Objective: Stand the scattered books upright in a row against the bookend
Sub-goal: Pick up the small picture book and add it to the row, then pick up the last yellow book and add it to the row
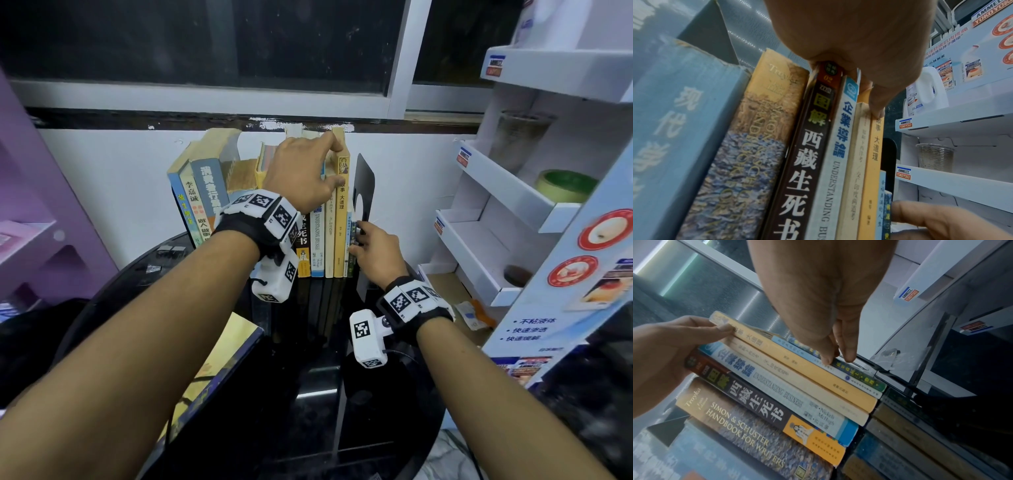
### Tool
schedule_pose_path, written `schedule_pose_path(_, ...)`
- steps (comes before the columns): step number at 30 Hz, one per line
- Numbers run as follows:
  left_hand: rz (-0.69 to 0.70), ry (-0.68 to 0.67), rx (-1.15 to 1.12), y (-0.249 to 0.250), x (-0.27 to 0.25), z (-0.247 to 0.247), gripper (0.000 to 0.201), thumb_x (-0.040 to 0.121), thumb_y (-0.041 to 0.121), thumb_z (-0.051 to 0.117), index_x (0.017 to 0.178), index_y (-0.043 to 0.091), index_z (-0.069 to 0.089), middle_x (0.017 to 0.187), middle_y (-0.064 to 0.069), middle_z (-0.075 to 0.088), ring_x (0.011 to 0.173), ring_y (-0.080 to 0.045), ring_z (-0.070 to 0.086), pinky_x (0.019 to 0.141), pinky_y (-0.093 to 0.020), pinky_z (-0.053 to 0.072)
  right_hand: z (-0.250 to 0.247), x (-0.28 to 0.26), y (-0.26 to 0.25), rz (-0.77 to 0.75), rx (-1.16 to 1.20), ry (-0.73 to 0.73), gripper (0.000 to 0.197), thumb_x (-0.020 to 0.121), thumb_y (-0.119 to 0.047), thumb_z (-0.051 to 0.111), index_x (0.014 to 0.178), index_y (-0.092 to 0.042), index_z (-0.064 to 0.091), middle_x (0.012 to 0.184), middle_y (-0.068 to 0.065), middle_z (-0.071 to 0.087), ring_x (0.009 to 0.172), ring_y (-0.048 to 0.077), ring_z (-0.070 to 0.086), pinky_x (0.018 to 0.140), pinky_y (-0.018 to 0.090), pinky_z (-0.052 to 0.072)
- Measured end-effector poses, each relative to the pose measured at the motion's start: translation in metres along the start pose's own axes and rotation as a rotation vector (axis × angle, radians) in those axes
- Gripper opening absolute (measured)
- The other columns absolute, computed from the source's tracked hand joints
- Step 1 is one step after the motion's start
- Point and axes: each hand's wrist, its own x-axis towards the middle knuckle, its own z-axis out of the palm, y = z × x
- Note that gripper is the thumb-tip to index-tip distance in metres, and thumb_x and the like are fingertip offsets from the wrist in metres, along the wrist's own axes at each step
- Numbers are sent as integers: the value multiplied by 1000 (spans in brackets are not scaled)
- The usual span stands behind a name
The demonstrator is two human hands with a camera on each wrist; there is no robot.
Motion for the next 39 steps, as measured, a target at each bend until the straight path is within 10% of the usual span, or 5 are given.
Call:
schedule_pose_path(25,6,16,-242,-9,-76,-37,28,90,18,59,118,18,60,118,2,62,109,-14,54,96,-29,41,-9,-54,-42,92,-50,70,30,86,-18,68,115,-14,59,95,0,66,94,17,63,83,22,48)
schedule_pose_path(39,-386,-400,-171,-68,-193,-66,44,92,28,61,132,13,49,130,-5,54,106,-22,55,89,-30,41,50,-112,-108,75,-197,-430,65,88,-40,67,140,-11,41,141,8,48,127,25,47,100,32,39)
